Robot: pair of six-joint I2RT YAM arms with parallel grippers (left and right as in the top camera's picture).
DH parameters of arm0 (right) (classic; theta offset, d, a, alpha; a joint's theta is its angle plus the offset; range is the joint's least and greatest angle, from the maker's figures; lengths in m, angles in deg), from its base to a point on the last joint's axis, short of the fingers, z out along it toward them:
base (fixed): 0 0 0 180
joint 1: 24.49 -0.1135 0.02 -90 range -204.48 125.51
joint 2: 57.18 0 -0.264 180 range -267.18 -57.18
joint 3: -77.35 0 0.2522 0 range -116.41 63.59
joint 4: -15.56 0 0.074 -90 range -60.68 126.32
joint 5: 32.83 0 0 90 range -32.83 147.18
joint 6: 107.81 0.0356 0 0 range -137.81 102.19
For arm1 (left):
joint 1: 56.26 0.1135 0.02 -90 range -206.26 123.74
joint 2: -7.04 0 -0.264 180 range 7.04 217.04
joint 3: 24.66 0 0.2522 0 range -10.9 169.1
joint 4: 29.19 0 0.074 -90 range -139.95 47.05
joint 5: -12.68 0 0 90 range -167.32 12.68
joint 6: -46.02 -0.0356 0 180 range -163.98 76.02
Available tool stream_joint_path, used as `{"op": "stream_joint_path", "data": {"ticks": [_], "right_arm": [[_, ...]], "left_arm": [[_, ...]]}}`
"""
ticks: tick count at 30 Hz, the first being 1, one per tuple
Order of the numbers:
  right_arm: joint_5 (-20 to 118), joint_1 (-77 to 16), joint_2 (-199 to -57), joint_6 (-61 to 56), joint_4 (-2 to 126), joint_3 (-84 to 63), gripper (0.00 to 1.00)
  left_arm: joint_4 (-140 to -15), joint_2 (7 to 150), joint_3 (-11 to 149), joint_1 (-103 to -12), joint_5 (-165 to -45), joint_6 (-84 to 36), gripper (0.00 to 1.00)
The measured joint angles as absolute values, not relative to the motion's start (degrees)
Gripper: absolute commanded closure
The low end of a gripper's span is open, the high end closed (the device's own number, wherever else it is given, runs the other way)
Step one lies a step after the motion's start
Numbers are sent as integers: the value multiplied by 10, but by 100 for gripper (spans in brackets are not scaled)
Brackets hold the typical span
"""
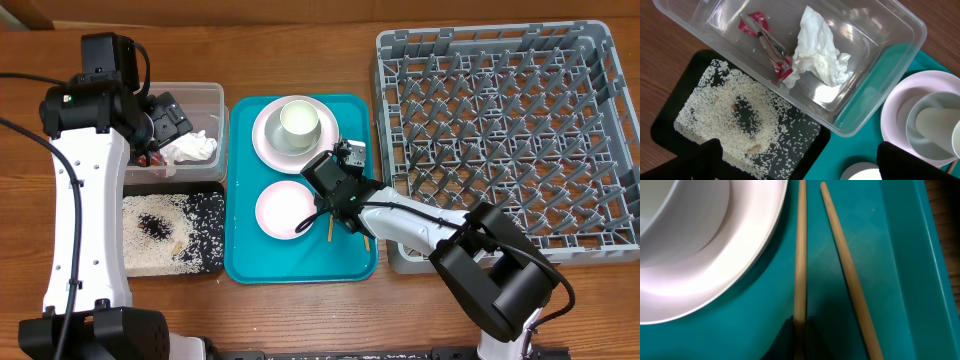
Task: Sort waste into correct bins and load items into the dishwasher
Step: 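Lift the chopstick with the right gripper toward the dish rack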
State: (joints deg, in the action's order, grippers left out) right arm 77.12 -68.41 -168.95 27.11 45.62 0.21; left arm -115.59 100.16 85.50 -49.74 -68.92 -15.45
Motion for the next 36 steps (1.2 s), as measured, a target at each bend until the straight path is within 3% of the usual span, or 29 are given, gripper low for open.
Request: {"op": "stream_joint_path", "data": {"ticks": [22, 30, 36], "right_arm": [[768, -684, -1654, 205, 506, 1, 96], [766, -684, -1525, 150, 551, -11, 96], [767, -658, -1436, 37, 592, -18, 96]], "left_arm": [[-1156, 1002, 855, -497, -689, -154, 0], [-1156, 1002, 855, -497, -689, -154, 0], [-1156, 1002, 855, -497, -689, -154, 0]]}}
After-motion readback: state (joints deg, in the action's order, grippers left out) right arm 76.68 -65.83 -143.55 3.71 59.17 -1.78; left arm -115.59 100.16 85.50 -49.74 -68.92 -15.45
